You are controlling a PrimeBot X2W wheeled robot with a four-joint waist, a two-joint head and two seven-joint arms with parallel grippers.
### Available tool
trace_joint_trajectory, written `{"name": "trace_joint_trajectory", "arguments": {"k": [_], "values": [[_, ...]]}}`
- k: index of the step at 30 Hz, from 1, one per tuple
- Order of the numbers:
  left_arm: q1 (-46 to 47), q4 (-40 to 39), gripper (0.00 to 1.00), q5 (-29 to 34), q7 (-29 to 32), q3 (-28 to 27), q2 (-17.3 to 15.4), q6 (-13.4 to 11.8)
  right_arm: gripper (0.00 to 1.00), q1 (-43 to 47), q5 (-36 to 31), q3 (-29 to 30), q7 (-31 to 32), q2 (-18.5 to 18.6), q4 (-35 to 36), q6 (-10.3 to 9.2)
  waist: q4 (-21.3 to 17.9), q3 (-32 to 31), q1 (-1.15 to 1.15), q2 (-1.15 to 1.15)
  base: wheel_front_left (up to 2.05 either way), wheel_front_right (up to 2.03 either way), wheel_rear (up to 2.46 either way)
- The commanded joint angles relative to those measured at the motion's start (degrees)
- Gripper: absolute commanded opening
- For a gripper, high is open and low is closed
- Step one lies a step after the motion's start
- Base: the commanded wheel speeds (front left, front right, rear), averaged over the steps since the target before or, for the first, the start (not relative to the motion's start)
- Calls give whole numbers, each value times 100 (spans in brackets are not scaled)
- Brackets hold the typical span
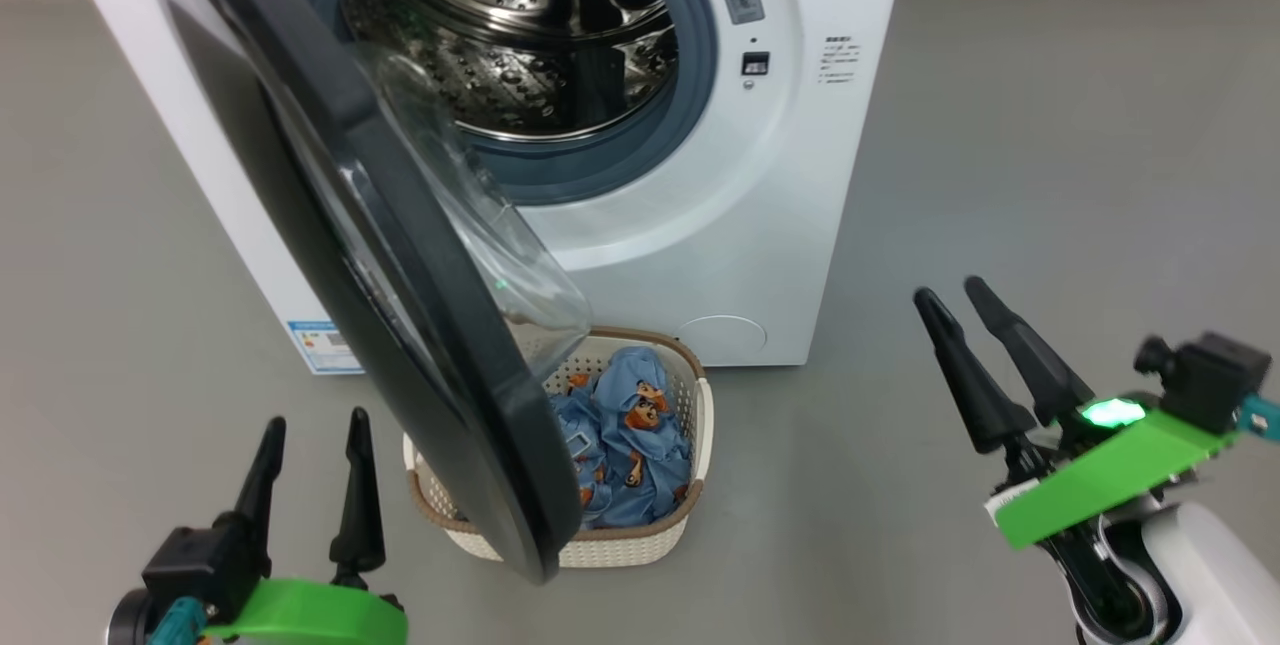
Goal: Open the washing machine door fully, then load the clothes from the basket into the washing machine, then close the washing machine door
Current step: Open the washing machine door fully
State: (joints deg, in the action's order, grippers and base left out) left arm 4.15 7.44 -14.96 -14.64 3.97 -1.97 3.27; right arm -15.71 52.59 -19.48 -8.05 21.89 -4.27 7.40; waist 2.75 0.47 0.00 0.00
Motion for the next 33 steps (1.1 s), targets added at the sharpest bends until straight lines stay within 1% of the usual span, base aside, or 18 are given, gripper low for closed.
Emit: {"name": "trace_joint_trajectory", "arguments": {"k": [1, 6, 14, 17, 20, 26, 33], "values": [[0, -178, 100, -30, -36, -181, -90, -35, 100, 159, -234, 24, -327, 22, 30, 9, -94, -49, 0, 0, 0, 0, 0], [-72, -203, 100, -45, -36, -171, -90, -48, 100, 455, -870, 367, -638, -136, -294, 9, -165, -77, 0, 0, 0, 0, 0], [-90, -230, 100, -55, -36, -170, -90, -30, 100, 621, -2136, 760, -692, -357, -530, 9, -210, -73, 0, 0, 0, 0, 0], [-74, -225, 100, -55, -36, -146, -90, -22, 100, 670, -2410, 858, -693, -459, -612, 9, -186, -65, 0, 0, 0, 0, 0], [-61, -229, 100, -49, -36, -133, -90, -30, 100, 685, -2516, 927, -694, -516, -653, 9, -171, -60, 0, 0, 0, 0, 0], [-29, -247, 100, -55, -36, -105, -90, -49, 100, 723, -2824, 1243, -694, -620, -709, 9, -121, -49, 0, 0, 0, 0, 0], [-21, -247, 100, -56, -36, -101, -90, -51, 100, 732, -2938, 1358, -695, -690, -758, 9, -108, -45, 0, 0, 0, 0, 0]]}}
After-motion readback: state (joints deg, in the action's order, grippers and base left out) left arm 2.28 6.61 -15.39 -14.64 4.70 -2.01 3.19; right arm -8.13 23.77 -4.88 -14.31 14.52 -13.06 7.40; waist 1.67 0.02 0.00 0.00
